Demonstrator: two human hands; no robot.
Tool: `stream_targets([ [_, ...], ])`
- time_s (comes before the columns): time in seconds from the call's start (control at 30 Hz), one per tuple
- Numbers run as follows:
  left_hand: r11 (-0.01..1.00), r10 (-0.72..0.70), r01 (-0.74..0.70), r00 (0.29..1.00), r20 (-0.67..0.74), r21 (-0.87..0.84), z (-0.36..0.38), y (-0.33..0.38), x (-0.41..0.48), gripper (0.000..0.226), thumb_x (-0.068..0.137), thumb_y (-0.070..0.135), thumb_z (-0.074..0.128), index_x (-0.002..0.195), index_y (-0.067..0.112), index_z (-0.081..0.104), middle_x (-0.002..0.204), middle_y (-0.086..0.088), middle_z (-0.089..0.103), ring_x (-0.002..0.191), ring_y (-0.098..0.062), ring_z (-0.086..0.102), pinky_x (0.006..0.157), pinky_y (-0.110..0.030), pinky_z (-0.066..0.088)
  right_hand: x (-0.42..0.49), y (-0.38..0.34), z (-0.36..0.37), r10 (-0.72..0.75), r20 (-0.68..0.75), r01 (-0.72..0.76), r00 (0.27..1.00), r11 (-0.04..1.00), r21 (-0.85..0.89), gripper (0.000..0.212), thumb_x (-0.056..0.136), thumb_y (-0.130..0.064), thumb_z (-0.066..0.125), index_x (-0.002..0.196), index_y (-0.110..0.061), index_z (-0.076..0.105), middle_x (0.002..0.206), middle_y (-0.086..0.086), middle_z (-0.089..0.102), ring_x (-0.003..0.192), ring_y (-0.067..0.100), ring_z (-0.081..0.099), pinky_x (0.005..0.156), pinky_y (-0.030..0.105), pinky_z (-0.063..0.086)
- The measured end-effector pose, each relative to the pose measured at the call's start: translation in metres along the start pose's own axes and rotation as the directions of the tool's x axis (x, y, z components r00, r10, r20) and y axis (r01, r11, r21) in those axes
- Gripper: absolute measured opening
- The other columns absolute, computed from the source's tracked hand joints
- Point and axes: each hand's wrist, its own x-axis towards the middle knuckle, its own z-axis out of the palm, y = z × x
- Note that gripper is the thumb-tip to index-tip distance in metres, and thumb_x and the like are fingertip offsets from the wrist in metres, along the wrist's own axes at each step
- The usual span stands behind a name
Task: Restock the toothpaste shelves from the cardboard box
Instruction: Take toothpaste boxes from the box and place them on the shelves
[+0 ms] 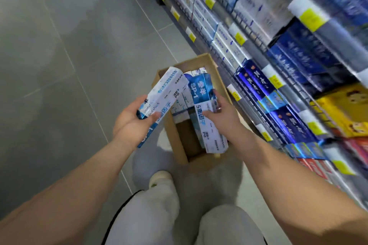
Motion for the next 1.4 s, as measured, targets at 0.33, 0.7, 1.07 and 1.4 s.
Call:
stream_targets([
  [0.33, 0.944, 0.326, -0.323, 0.945, 0.041, -0.062, -0.120, 0.208, -0.169, 0.064, 0.075, 0.032, 0.078, 0.133, 0.032, 0.052, 0.114, 0.016, 0.056, 0.102, -0.007, 0.055, 0.088, -0.019, 0.041, -0.216, -0.192, -0.167, -0.099, -0.238, 0.101, 0.966, 0.995, -0.001, 0.081, 0.067, -0.033, 0.075, 0.140, -0.026, 0.041, 0.118, -0.003, 0.061, 0.102, 0.016, 0.062, 0.090, 0.039, 0.050],
  [0.7, 0.662, 0.735, -0.739, 0.609, 0.298, -0.125, -0.113, 0.303, -0.281, 0.060, 0.081, 0.035, 0.073, 0.135, 0.026, 0.050, 0.128, 0.005, 0.057, 0.115, -0.012, 0.053, 0.087, -0.024, 0.041, -0.417, -0.211, -0.243, -0.134, -0.692, 0.131, 0.709, 0.990, -0.058, 0.067, 0.076, -0.011, 0.076, 0.136, -0.013, 0.047, 0.111, 0.002, 0.062, 0.084, 0.005, 0.059, 0.071, 0.011, 0.041],
  [1.07, 0.415, 0.850, -0.841, 0.222, 0.477, -0.347, -0.044, 0.336, -0.476, 0.061, 0.078, 0.035, 0.075, 0.134, 0.036, 0.051, 0.123, 0.010, 0.060, 0.101, -0.007, 0.054, 0.086, -0.027, 0.046, -0.655, -0.132, -0.279, 0.000, -0.952, 0.026, 0.307, 1.000, 0.008, 0.067, 0.081, -0.011, 0.071, 0.141, -0.017, 0.041, 0.124, 0.001, 0.053, 0.098, 0.006, 0.047, 0.073, 0.006, 0.036],
  [1.4, 0.217, 0.891, -0.815, -0.059, 0.449, -0.537, 0.055, 0.352, -0.730, 0.061, 0.079, 0.035, 0.074, 0.134, 0.039, 0.048, 0.118, 0.011, 0.058, 0.097, -0.010, 0.057, 0.083, -0.030, 0.049, -0.873, -0.021, -0.377, 0.020, -0.999, -0.057, 0.033, 0.998, 0.018, 0.067, 0.082, -0.016, 0.071, 0.141, -0.025, 0.040, 0.136, 0.009, 0.042, 0.117, 0.020, 0.049, 0.088, 0.023, 0.038],
])
